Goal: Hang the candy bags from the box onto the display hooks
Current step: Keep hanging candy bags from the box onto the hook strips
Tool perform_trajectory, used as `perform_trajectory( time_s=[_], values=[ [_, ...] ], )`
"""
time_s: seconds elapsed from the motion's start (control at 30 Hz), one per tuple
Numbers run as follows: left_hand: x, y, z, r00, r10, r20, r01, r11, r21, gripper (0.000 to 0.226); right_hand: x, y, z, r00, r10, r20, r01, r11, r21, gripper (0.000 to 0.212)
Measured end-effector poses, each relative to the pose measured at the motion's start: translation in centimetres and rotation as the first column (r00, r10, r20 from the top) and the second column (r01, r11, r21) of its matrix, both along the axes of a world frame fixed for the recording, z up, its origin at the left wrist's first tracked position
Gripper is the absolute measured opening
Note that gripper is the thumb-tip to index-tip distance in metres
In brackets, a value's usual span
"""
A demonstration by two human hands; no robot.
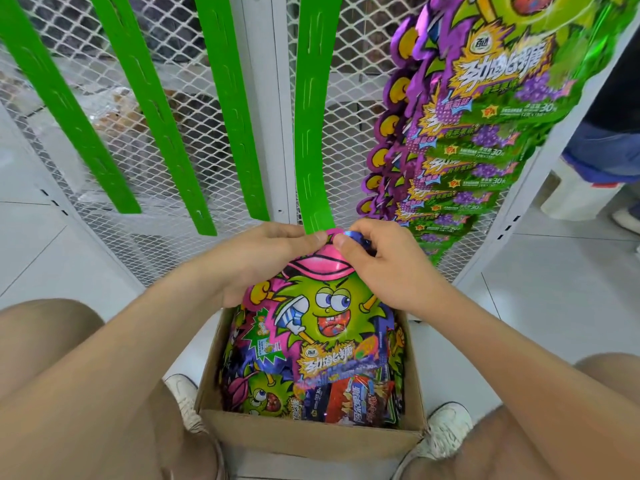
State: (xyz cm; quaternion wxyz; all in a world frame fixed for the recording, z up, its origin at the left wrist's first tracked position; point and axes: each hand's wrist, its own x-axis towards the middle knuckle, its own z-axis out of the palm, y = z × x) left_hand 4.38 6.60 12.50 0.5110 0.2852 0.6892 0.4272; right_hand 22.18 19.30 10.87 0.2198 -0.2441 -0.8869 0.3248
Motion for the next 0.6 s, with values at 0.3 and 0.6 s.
perform_trajectory(
  time_s=[0.3, 0.6],
  values=[
    [0.9, 0.0, 0.2, 0.992, -0.123, -0.012, 0.124, 0.989, 0.075, 0.033, -0.1, 0.4, 0.7, 0.996, 0.027, 0.088, -0.027, 1.000, -0.005, 0.044],
    [0.5, 0.1, -1.0, 0.952, -0.102, -0.287, 0.136, 0.986, 0.100, 0.030, 0.5, 0.5, -0.3, 0.964, 0.057, 0.261, -0.122, 0.963, 0.241, 0.040]
  ],
)
